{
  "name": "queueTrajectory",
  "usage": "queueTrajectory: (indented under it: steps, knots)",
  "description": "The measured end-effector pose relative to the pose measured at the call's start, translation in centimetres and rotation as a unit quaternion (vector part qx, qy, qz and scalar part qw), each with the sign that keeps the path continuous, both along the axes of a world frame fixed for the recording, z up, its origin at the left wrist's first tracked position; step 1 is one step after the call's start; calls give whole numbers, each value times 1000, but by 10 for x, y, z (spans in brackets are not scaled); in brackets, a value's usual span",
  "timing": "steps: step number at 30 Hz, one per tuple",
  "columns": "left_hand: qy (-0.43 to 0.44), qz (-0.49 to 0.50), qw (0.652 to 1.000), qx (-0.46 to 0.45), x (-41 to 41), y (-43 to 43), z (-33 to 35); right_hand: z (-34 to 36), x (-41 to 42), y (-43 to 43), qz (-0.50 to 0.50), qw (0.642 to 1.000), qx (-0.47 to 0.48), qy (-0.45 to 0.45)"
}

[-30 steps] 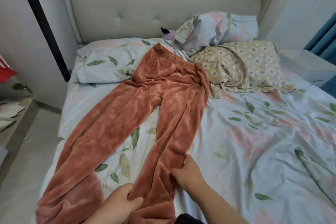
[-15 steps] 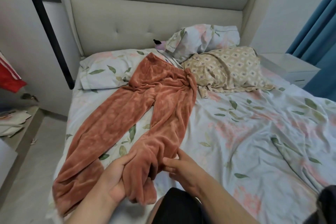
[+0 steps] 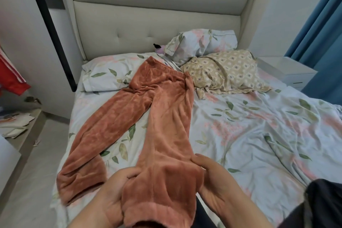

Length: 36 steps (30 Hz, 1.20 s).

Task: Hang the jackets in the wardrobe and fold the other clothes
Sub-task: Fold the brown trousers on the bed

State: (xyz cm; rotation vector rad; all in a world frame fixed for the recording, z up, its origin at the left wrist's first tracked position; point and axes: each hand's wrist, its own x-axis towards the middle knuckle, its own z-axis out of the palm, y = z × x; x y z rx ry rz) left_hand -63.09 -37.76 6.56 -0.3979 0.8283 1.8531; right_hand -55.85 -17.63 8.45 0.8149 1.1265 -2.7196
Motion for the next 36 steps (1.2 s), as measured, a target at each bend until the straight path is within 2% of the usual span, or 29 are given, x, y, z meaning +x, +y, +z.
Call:
queueTrajectory:
  steps: [3,5,9,12,14,17,21,23,25,26,27,28,29,31,32,34,36]
  knots:
    - [11,3,1000,5,20,2,4,-4,19,-2,41,997,28,-58]
    - [33,0,999,-4,31,0,6,-8,29,-6,75,990,93,-70]
    - [58,3,998,-36,41,-10,5,-5,37,-5,105,964,243,-14]
    - [87,13,990,-110,39,-21,-3,-4,41,-5,117,961,247,27]
    - [114,-18,983,-143,43,-26,-3,-5,43,-10,151,941,300,46]
    - [154,-17,966,-205,50,-34,-10,-7,44,-20,186,879,438,8]
    - [183,6,947,-264,59,-41,-12,1,47,-32,294,806,513,-28]
    - [205,-27,941,-268,66,-43,-12,6,50,-30,345,729,590,-36]
    - [223,-65,940,-249,74,-43,-8,8,51,-24,376,614,692,-46]
    - [218,-71,946,-228,76,-43,-9,10,50,-22,374,570,730,-47]
    - [198,-63,958,-197,78,-42,-10,11,48,-20,359,548,755,-39]
    - [164,-43,973,-154,78,-40,-12,12,45,-18,334,544,770,-20]
    - [130,-23,986,-98,79,-37,-10,15,42,-18,303,557,773,10]
    - [101,-14,995,13,82,-30,-6,23,36,-21,249,601,755,87]
    - [117,-29,992,30,85,-27,-4,25,32,-23,231,616,743,124]
    - [178,-62,981,-41,92,-22,-6,26,25,-30,231,622,727,179]
    - [253,-76,951,-162,95,-22,-11,18,23,-37,274,600,726,196]
